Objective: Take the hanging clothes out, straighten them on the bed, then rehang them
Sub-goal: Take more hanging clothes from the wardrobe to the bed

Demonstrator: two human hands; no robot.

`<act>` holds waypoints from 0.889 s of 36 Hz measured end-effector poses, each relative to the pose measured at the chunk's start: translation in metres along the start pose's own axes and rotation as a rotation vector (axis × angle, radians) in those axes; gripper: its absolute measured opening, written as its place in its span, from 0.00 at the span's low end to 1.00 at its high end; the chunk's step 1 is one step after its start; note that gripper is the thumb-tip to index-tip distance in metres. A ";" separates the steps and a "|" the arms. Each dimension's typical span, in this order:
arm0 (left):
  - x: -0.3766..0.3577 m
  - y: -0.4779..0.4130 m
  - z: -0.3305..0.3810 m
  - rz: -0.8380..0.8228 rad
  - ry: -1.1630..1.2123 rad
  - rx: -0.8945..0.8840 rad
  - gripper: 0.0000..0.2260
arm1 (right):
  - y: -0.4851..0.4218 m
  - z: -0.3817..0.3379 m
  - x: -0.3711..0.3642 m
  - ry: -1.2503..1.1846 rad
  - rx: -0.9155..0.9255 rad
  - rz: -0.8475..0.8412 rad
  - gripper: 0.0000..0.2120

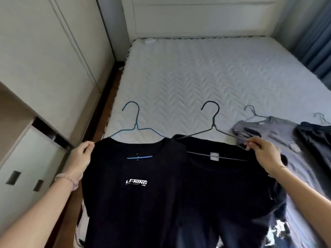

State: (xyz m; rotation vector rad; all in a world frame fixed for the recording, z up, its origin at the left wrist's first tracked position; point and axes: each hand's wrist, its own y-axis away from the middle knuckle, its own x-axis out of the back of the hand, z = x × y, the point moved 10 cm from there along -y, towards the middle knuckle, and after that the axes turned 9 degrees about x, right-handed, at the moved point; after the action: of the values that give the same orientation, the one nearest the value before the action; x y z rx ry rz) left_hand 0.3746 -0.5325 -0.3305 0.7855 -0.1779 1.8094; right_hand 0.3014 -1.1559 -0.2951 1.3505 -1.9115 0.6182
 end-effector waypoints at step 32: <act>-0.196 -0.225 -0.119 0.003 -0.302 0.123 0.12 | -0.181 0.145 -0.221 0.366 -0.044 -0.029 0.19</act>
State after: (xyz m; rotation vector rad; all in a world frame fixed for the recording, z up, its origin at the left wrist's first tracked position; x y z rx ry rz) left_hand 0.5585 -0.5434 -0.5938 1.1457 -0.2662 1.7090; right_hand 0.4773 -1.1888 -0.5599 1.1449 -1.5984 0.7482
